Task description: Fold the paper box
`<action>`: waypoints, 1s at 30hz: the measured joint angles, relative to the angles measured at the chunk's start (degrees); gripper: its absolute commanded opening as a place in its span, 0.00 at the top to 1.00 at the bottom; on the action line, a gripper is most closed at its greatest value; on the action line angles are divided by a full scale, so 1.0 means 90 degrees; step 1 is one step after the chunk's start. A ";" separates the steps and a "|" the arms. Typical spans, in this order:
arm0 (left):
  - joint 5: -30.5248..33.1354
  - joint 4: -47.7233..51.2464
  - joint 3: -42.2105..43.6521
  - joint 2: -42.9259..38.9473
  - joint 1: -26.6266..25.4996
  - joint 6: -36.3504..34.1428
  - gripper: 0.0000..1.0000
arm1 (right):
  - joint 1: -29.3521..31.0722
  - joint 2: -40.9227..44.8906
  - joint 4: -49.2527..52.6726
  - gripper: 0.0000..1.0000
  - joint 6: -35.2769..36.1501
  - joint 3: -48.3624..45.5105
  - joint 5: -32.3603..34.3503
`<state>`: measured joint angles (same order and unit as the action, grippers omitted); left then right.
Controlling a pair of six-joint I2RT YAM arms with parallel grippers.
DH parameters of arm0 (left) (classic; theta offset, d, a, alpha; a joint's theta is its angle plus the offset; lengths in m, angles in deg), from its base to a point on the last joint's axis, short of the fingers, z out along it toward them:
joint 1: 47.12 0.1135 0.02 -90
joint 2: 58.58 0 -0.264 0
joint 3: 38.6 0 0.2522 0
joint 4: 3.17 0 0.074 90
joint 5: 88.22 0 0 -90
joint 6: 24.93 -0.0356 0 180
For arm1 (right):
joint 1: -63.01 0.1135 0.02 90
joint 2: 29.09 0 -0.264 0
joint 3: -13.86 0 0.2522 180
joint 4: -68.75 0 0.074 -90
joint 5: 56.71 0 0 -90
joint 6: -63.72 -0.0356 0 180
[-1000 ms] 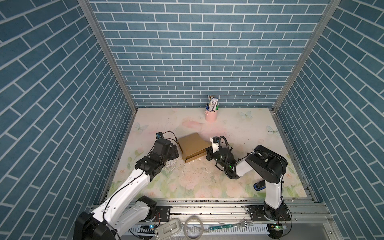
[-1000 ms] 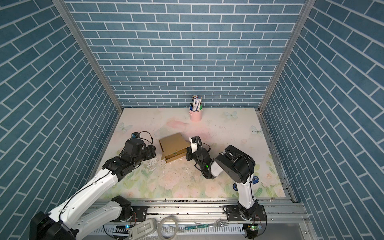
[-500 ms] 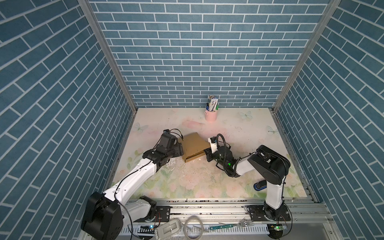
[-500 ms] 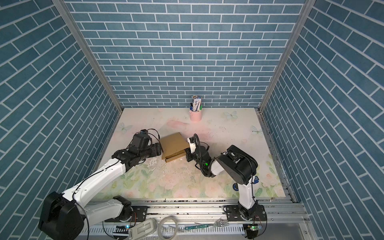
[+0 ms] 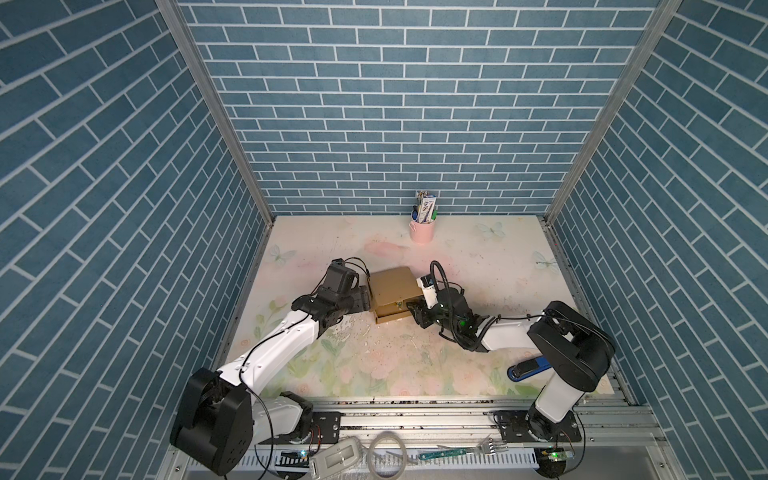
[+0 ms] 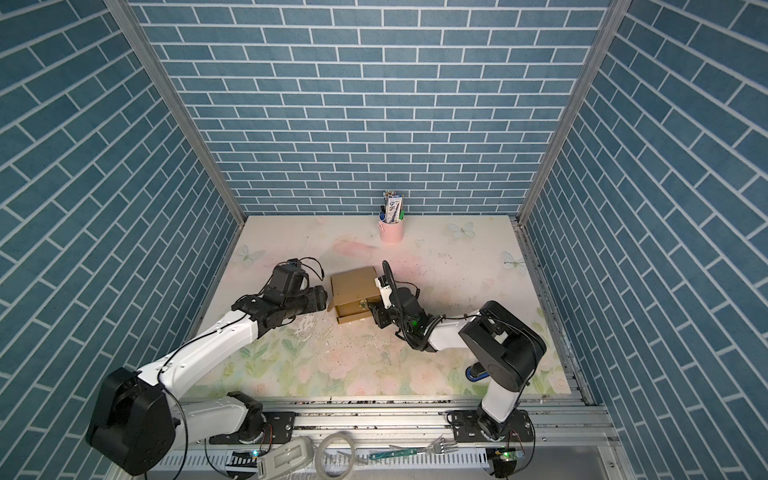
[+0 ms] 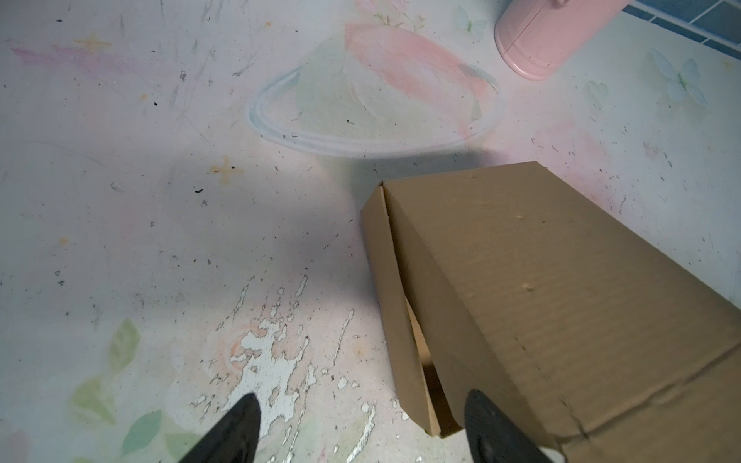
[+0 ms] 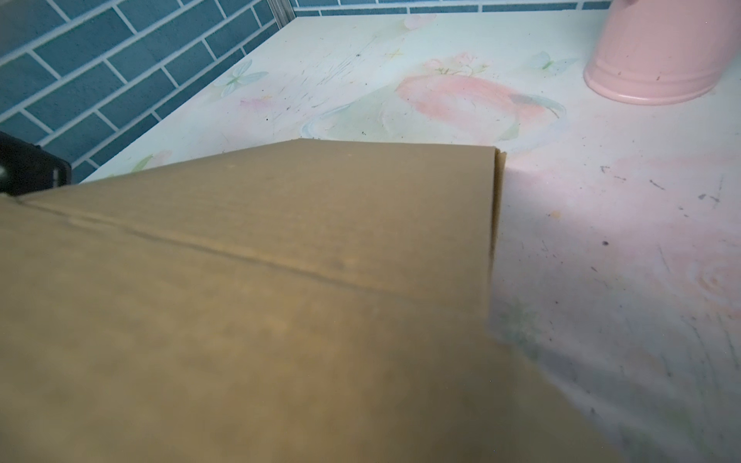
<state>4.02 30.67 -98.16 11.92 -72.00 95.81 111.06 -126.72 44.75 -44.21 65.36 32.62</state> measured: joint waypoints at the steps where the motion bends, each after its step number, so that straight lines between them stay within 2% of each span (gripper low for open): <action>1: 0.0000 -0.0010 -0.0015 0.0024 0.0000 -0.0002 0.19 | 0.0000 0.0024 0.0002 0.47 0.0000 -0.0032 -0.0005; 15: 0.0007 -0.0172 -0.0260 0.0372 0.0000 -0.0015 0.18 | 0.0005 0.0046 -0.1185 0.49 0.0027 -0.0721 -0.0092; 30: 0.0002 -0.0318 -0.0566 0.0695 0.0000 -0.0015 0.18 | 0.0005 0.0119 -0.1688 0.45 0.0236 -0.0814 0.0155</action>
<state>4.04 27.81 -103.26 18.17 -72.00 95.68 111.11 -125.65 29.56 -42.09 58.04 34.02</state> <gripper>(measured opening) 0.816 0.547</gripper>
